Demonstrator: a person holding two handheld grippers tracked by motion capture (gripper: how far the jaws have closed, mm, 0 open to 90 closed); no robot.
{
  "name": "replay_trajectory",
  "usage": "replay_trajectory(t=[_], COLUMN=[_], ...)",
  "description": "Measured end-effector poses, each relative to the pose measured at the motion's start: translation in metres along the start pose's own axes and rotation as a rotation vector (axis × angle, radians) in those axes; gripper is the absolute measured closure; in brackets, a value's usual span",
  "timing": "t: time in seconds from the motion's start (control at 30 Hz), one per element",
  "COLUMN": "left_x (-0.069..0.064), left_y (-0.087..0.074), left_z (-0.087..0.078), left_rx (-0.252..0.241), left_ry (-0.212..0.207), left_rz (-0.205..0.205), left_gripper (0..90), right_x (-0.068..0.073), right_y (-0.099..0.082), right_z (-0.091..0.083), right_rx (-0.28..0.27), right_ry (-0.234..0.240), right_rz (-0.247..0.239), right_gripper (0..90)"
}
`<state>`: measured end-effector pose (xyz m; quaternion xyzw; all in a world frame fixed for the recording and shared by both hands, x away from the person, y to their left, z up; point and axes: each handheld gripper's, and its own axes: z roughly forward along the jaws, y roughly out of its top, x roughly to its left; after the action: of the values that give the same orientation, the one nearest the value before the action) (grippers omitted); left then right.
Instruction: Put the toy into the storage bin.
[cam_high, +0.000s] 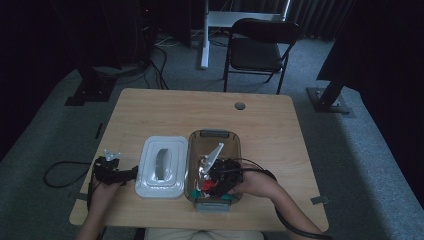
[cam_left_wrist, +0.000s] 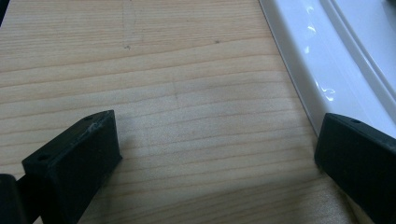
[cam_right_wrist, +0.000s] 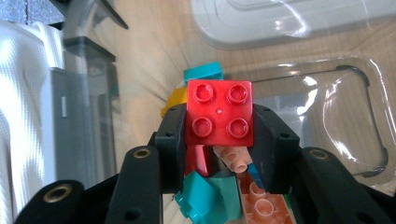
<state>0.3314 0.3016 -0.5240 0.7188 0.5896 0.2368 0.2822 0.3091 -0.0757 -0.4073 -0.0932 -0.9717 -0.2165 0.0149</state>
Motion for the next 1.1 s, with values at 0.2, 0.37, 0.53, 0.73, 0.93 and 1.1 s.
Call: replay_trajectory(t=[0.2,0.37,0.53,0.73,0.93,1.1], left_x=[0.0,0.0,0.0,0.0,0.0,0.0], left_y=[0.0,0.0,0.0,0.0,0.0,0.0], left_z=[0.0,0.0,0.0,0.0,0.0,0.0], left_rx=[0.0,0.0,0.0,0.0,0.0,0.0], left_ry=[0.0,0.0,0.0,0.0,0.0,0.0], left_rz=[0.0,0.0,0.0,0.0,0.0,0.0], left_gripper=[0.5,0.5,0.5,0.5,0.5,0.5], right_x=[0.001,0.001,0.001,-0.001,-0.005,-0.006], right_y=[0.0,-0.001,-0.002,-0.006,-0.018,-0.027], right_z=[0.007,0.011,0.009,-0.005,-0.025,-0.035], right_rx=[0.045,0.064,0.061,-0.013,-0.104,-0.141], right_ry=[-0.003,0.007,0.01,-0.009,-0.048,-0.068], right_rz=[-0.013,-0.013,0.006,0.042,0.096,0.111], right_gripper=[58.3,57.5,50.4,45.3,39.3,37.4])
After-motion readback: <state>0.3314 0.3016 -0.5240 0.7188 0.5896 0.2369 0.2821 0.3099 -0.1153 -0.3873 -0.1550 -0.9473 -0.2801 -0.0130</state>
